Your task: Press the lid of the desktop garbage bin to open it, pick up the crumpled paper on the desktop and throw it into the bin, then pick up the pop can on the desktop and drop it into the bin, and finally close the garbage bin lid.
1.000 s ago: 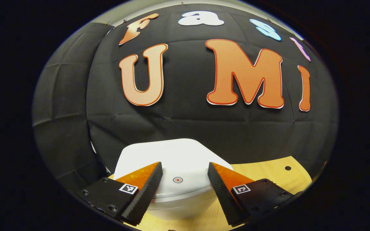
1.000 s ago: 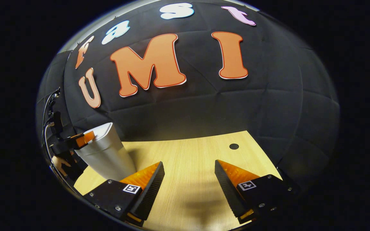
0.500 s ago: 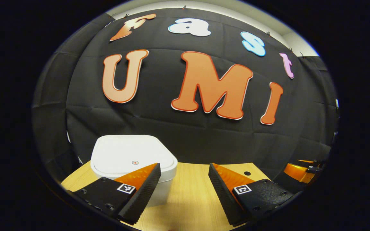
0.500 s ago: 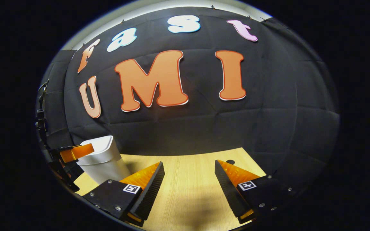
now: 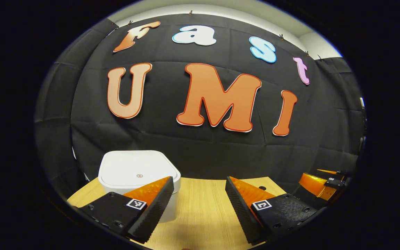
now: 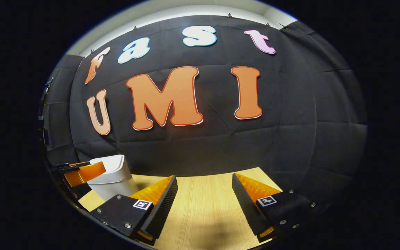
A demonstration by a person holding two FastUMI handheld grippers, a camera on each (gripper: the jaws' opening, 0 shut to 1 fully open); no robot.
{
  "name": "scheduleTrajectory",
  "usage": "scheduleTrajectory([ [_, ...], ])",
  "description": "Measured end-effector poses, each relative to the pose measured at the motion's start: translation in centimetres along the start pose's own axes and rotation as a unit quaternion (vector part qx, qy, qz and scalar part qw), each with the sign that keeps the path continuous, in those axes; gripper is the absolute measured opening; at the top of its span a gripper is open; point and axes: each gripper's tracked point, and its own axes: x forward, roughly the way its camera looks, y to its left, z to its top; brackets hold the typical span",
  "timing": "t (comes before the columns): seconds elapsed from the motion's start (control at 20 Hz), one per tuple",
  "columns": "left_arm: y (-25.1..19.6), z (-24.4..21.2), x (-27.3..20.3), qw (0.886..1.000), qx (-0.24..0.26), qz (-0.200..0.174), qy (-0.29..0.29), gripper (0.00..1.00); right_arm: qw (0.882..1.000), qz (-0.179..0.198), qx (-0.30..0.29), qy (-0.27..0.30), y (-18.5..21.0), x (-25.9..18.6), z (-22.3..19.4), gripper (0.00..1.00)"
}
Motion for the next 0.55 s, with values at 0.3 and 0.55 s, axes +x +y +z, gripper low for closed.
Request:
scheduleTrajectory([
  [0.3,0.3,-0.1,-0.7,1.0,-0.003,0.0,0.001,0.95,1.0,0.01,-0.001,0.0,0.8,-0.5,0.1,0.94],
  [0.55,0.7,0.0,-0.9,1.0,-0.013,0.001,0.004,0.95,1.0,0.016,-0.005,0.001,1.3,-0.6,0.1,1.0],
])
